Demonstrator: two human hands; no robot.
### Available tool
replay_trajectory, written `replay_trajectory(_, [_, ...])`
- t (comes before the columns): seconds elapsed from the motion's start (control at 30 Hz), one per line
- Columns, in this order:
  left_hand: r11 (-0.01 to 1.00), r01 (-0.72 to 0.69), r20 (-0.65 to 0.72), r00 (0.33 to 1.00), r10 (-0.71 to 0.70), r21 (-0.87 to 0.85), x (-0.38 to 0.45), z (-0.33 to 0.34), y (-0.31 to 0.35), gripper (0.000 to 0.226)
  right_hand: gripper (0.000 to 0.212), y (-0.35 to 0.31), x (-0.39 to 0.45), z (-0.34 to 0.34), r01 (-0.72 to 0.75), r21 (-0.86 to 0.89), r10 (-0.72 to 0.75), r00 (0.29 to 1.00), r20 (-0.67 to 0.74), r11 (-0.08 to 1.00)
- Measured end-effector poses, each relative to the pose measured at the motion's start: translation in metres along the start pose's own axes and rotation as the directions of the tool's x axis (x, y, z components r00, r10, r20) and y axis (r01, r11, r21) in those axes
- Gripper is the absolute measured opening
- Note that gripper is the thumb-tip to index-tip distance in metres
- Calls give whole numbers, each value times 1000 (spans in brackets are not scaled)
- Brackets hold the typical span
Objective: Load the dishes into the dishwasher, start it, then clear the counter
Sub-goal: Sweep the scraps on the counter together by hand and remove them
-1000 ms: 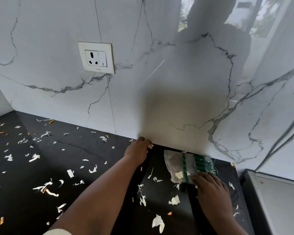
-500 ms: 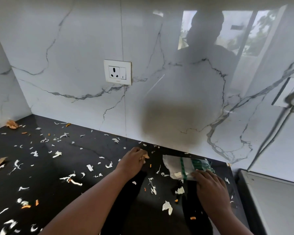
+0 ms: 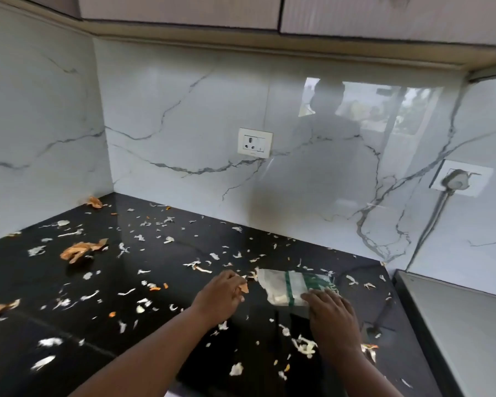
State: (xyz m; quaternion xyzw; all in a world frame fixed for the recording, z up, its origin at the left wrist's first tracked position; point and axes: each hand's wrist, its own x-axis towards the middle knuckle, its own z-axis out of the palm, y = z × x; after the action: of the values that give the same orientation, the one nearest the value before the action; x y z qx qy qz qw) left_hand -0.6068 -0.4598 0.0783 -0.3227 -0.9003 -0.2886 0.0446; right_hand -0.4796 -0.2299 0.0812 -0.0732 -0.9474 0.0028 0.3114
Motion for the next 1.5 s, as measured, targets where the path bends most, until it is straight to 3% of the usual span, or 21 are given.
replay_trajectory(0.1, [1000, 6, 10, 1000, -7, 29, -49, -16, -10, 37, 36, -35, -19, -14, 73, 12, -73, 997, -34, 997])
replay_trajectory(0.3, [999, 40, -99, 994, -40, -1, -123, -34, -7, 32, 31, -85, -53, -44, 169, 60, -161, 979, -123, 984])
replay_trajectory(0.6, [977, 186, -266, 942, -206, -100, -247, -22, 17, 22, 27, -121, -141, -78, 268, 208, -257, 963, -82, 941])
replay_trajectory(0.8, [935, 351, -80, 932, -355, -55, -347, 20, 24, 15, 36, -121, -231, -82, 345, 285, -379, 923, 72, 894])
replay_trajectory(0.9, [898, 435, 42, 900, -433, -62, -380, 30, 14, 43, 45, -126, -253, -78, 427, 316, -501, 841, 205, 847])
replay_trajectory(0.97, [862, 504, 119, 860, -496, -47, -396, 32, 1, 36, 46, -135, -262, -67, 448, 335, -542, 790, 287, 829])
replay_trajectory(1.03, [842, 539, 187, 828, -528, -8, -407, 36, -13, 24, 45, -144, -268, -52, 424, 346, -535, 767, 353, 837])
replay_trajectory(1.2, [776, 616, 345, 706, -619, 132, -426, 55, -58, 41, 35, -170, -284, -4, 396, 307, -498, 616, 610, 866])
replay_trajectory(1.3, [777, 622, 403, 689, -602, 98, -424, 69, -78, 44, 50, -178, -286, 28, 319, 313, -442, 536, 719, 895])
replay_trajectory(1.4, [795, 588, 451, 676, -583, 146, -424, 83, -96, 39, 38, -186, -289, 53, 335, 295, -429, 466, 774, 895])
replay_trajectory(1.5, [825, 520, 513, 658, -551, 221, -423, 97, -111, 34, 44, -198, -292, 80, 240, 315, -389, 401, 829, 918])
